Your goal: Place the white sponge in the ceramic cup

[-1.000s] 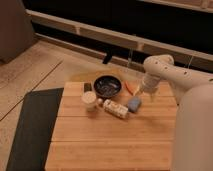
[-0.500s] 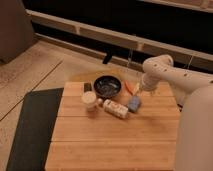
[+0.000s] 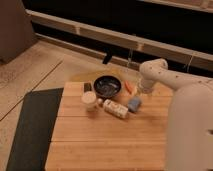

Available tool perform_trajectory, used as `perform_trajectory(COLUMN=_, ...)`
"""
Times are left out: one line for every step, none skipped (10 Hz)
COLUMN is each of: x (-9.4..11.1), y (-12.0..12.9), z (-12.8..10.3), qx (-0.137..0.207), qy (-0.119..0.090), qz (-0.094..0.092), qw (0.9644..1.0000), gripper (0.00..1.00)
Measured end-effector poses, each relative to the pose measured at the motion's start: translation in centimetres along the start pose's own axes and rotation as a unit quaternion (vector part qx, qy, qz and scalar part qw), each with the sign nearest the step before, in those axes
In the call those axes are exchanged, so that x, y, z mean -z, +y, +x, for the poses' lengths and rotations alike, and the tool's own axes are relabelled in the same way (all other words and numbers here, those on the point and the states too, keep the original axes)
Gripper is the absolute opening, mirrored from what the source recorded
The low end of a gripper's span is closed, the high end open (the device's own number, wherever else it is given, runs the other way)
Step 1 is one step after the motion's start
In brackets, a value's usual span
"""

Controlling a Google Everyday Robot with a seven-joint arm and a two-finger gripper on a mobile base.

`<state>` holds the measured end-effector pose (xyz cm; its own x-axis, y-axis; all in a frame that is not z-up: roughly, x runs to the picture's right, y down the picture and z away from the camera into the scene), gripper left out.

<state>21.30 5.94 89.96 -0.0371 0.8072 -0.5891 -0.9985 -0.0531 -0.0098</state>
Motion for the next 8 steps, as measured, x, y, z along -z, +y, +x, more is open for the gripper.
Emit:
perform_trajectory(x=-0.5, y=0.3, z=-0.3, qx=0.004, qy=0.004, qz=-0.003, qw=1.0, gripper=0.65)
perform_trajectory(x=-1.1, y=0.7, z=-0.5, qx=0.007, qy=0.011, qz=-0.006, qw=0.9999, gripper=0.65)
perform_trajectory(x=-1.8, y=1.0, z=-0.6, qx=0.008, qy=0.02, qz=-0.009, qw=0.9997, gripper=0.65)
perform_trajectory(x=-2.7, y=1.2, z=-0.5, qx=0.005, qy=0.031, qz=-0.015, qw=0.9994, gripper=0.65)
perform_trajectory(x=-3.3, y=1.4, z=-0.4, qx=0.001, qy=0.038, qz=-0.022, qw=0.999, gripper=0.65)
perform_trajectory(x=-3.9, y=1.5, z=-0.3, qx=-0.002, qy=0.046, qz=-0.027, qw=0.9986, gripper=0.65)
perform_trajectory(x=-4.5, y=1.4, z=-0.2, qx=-0.005, qy=0.055, qz=-0.028, qw=0.9981, gripper=0.65)
perform_trajectory(x=-5.1, y=1.3, z=0.0, qx=-0.006, qy=0.063, qz=-0.028, qw=0.9976, gripper=0.64)
